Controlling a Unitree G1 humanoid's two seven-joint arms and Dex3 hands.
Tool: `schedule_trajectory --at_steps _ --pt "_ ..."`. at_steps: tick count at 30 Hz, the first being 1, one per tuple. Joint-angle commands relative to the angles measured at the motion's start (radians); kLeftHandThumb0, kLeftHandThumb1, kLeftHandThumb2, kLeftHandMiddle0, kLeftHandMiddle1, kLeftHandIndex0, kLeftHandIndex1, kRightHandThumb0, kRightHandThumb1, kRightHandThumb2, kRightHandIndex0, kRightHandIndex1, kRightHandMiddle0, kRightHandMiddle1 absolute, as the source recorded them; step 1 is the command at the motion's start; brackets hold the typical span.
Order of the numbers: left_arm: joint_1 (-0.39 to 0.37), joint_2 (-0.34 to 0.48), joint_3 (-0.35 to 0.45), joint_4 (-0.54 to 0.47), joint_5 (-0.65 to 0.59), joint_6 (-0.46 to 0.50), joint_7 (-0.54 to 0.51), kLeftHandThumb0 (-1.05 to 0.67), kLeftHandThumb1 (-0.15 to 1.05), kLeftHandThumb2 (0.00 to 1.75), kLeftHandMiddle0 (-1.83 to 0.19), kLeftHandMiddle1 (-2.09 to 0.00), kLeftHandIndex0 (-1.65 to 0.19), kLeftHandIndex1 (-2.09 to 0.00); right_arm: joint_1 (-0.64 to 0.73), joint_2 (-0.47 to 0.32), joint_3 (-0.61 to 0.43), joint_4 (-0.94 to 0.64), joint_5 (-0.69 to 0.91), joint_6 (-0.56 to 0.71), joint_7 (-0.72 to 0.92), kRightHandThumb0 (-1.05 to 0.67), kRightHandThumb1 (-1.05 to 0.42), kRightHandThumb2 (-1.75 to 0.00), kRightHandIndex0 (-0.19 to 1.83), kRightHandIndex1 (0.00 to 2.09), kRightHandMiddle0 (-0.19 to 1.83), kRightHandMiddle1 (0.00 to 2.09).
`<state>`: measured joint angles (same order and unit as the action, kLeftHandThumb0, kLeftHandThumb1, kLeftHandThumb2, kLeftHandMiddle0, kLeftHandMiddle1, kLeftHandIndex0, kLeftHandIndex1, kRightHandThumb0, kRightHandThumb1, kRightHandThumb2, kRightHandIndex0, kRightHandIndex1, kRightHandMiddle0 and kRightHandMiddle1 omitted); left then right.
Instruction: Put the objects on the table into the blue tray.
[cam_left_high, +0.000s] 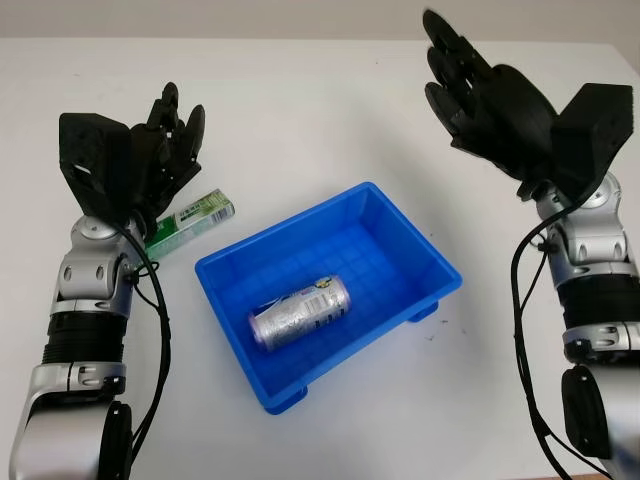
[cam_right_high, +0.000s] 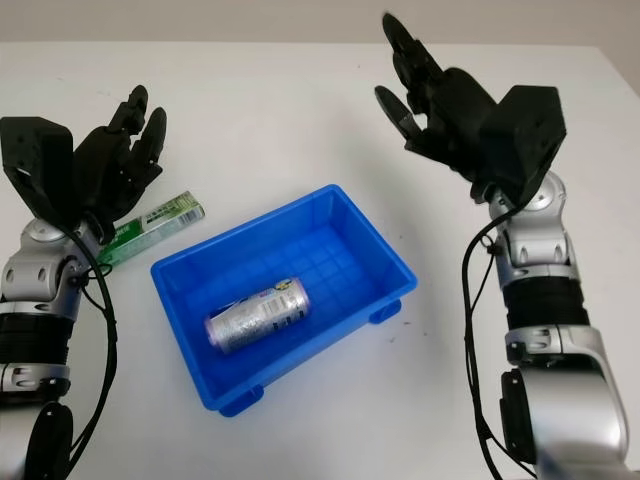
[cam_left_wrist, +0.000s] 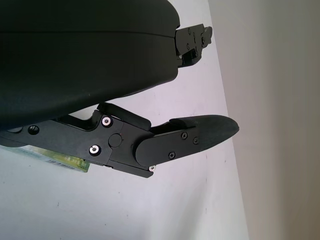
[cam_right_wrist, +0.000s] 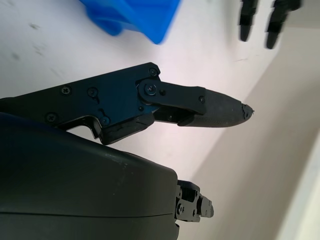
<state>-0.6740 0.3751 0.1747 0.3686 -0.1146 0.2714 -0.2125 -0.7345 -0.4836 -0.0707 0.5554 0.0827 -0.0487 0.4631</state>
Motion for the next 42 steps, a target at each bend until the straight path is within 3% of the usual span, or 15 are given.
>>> schedule_trajectory --at_steps 1,11,16,17,18,19,22,25,32,33,34,36,40,41,42 --pt "0.005 0.010 0.010 -0.004 -0.005 -0.003 -0.004 -0.64 1.05 0.61 0.19 0.00 0.19 0.00 0.044 0.009 -0.016 -0.029 0.002 -0.002 -0.017 -0.74 -1.05 -0.64 -0.19 0.00 -0.19 0.00" --pt "-0.012 0.028 0.006 0.011 0.005 0.001 -0.004 -0.64 1.05 0.58 0.19 0.00 0.19 0.00 0.082 0.024 -0.053 -0.057 0.018 0.030 -0.086 -0.71 -1.05 -0.66 -0.19 0.00 -0.19 0.00" --pt "-0.001 0.136 -0.077 -0.033 0.155 -0.064 -0.025 -0.63 1.05 0.45 0.15 -0.03 0.16 -0.02 0.088 0.026 -0.054 -0.068 0.019 0.031 -0.089 -0.70 -1.05 -0.66 -0.19 0.00 -0.19 0.00" --pt "0.002 0.163 -0.087 -0.061 0.185 -0.071 -0.031 -0.63 1.05 0.37 0.13 -0.89 0.11 -0.04 0.088 0.027 -0.056 -0.069 0.020 0.034 -0.090 -0.69 -1.05 -0.66 -0.19 0.00 -0.19 0.00" --pt "0.006 0.199 -0.103 -0.102 0.223 -0.054 -0.043 -0.62 1.05 0.31 0.16 -1.37 0.10 -0.05 0.088 0.027 -0.056 -0.070 0.020 0.037 -0.091 -0.69 -1.05 -0.65 -0.19 0.00 -0.19 0.00" --pt "0.009 0.241 -0.122 -0.144 0.267 -0.036 -0.063 -0.64 1.05 0.26 0.18 -1.24 0.10 -0.05 0.088 0.027 -0.056 -0.071 0.019 0.039 -0.090 -0.69 -1.05 -0.65 -0.19 0.00 -0.19 0.00" --pt "0.024 0.355 -0.153 -0.278 0.379 0.042 -0.133 -0.71 1.05 0.18 0.02 -0.34 0.05 -0.06 0.085 0.029 -0.055 -0.073 0.018 0.045 -0.089 -0.68 -1.05 -0.66 -0.19 0.00 -0.19 0.00" --pt "0.043 0.436 -0.153 -0.409 0.438 0.179 -0.219 -0.71 1.03 0.09 -0.22 -0.26 0.01 -0.08 0.077 0.032 -0.052 -0.064 0.022 0.046 -0.079 -0.66 -1.05 -0.67 -0.19 0.00 -0.19 0.00" --pt "0.106 0.566 -0.182 -0.536 0.470 0.337 -0.434 -0.68 0.96 0.04 -0.12 -0.12 0.04 -0.05 0.065 0.047 -0.043 -0.055 0.009 0.027 -0.083 -0.64 -1.05 -0.68 -0.19 0.00 -0.19 0.00" --pt "0.110 0.579 -0.195 -0.550 0.479 0.362 -0.460 -0.69 0.94 0.04 -0.22 -0.55 0.04 -0.05 0.064 0.045 -0.040 -0.056 0.006 0.030 -0.080 -0.64 -1.05 -0.68 -0.19 0.00 -0.19 0.00" --pt "0.114 0.588 -0.206 -0.562 0.486 0.384 -0.481 -0.68 0.93 0.05 -0.14 -1.30 0.05 -0.05 0.063 0.044 -0.039 -0.057 0.003 0.032 -0.079 -0.65 -1.05 -0.69 -0.19 0.00 -0.19 0.00" --pt "0.129 0.600 -0.216 -0.579 0.491 0.399 -0.508 -0.66 0.90 0.05 -0.06 -1.90 0.05 -0.05 0.063 0.044 -0.039 -0.059 0.002 0.033 -0.078 -0.64 -1.05 -0.69 -0.19 0.00 -0.19 0.00" --pt "0.176 0.614 -0.232 -0.587 0.513 0.365 -0.516 -0.79 0.91 0.05 -0.48 -2.08 0.05 -0.05 0.063 0.046 -0.040 -0.059 -0.001 0.030 -0.083 -0.65 -1.05 -0.68 -0.19 0.00 -0.19 0.00" --pt "0.176 0.614 -0.246 -0.586 0.520 0.375 -0.526 -0.81 0.90 0.05 -0.49 -2.09 0.06 -0.05 0.062 0.045 -0.041 -0.057 0.000 0.030 -0.081 -0.65 -1.05 -0.67 -0.19 0.00 -0.19 0.00" --pt "0.177 0.613 -0.257 -0.581 0.523 0.379 -0.537 -0.80 0.90 0.05 -0.23 -2.00 0.08 -0.04 0.062 0.046 -0.043 -0.059 0.003 0.036 -0.080 -0.65 -1.05 -0.67 -0.19 0.00 -0.19 0.00"
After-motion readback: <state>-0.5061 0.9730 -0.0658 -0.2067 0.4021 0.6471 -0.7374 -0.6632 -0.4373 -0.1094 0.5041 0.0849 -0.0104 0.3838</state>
